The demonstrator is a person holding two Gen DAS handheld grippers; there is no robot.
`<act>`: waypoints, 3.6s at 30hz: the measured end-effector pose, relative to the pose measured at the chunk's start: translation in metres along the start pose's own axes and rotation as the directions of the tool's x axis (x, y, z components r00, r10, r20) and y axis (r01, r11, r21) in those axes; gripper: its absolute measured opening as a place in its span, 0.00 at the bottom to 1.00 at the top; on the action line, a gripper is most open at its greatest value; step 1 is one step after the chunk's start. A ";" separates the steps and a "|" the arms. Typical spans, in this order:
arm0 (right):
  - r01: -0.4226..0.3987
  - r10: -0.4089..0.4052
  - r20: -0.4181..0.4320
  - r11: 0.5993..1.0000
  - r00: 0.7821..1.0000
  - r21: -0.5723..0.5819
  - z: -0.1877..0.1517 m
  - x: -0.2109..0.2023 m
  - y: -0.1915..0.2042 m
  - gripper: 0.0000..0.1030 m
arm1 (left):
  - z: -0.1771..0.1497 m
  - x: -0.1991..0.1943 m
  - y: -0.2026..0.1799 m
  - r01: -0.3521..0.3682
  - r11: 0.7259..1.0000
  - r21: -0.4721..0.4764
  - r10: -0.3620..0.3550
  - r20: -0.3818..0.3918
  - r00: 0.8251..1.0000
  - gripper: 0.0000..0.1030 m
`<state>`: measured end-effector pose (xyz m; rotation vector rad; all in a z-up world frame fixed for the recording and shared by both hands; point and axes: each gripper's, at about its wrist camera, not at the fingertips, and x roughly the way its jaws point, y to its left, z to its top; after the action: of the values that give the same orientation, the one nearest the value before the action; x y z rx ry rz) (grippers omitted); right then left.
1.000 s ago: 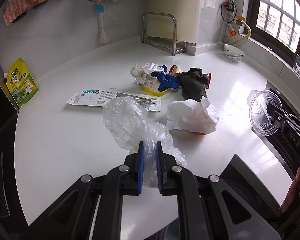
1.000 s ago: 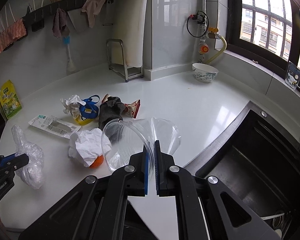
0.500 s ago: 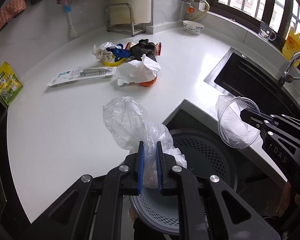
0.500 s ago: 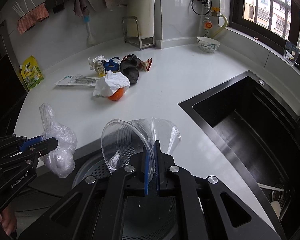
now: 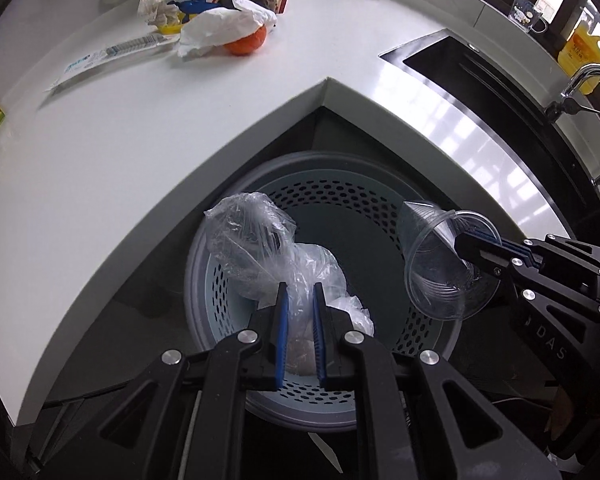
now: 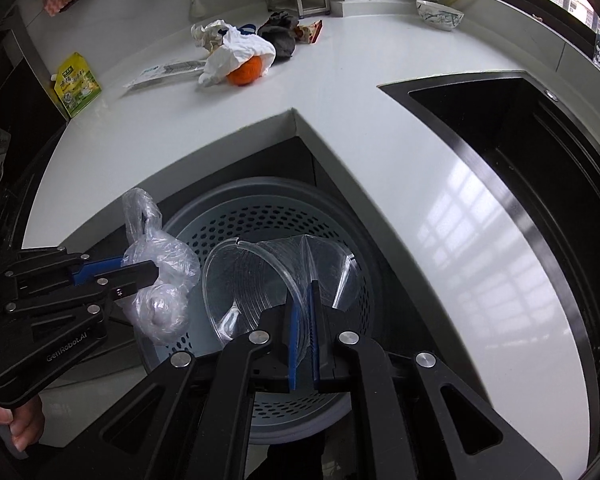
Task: Collect trash
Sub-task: 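Carry the clear bag and clear cup over the grey trash bin with both grippers, then open both grippers to drop the bag and cup into the bin, then move the right gripper to the white tissue and grasp it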
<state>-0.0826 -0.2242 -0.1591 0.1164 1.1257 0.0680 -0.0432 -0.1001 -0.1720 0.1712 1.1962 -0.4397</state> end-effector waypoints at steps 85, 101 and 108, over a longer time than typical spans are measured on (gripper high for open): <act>-0.057 0.055 0.190 0.998 0.980 0.002 0.067 -0.048 0.021 0.52 | 0.056 -0.104 0.080 -0.120 0.982 -0.149 0.154 0.244 0.958 0.75; 0.097 -0.109 0.266 0.994 0.958 0.055 0.177 0.020 0.084 0.55 | 0.147 -0.067 0.161 -0.052 0.998 0.040 0.039 0.272 0.962 0.77; 0.160 -0.176 0.262 0.984 0.949 0.081 0.206 0.052 0.088 0.56 | 0.171 -0.039 0.190 -0.030 0.997 0.071 0.012 0.245 0.969 0.77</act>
<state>0.1265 -0.1433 -0.1071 0.0788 0.8629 -0.1309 0.1713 0.0204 -0.0925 0.1879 0.9353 -0.4729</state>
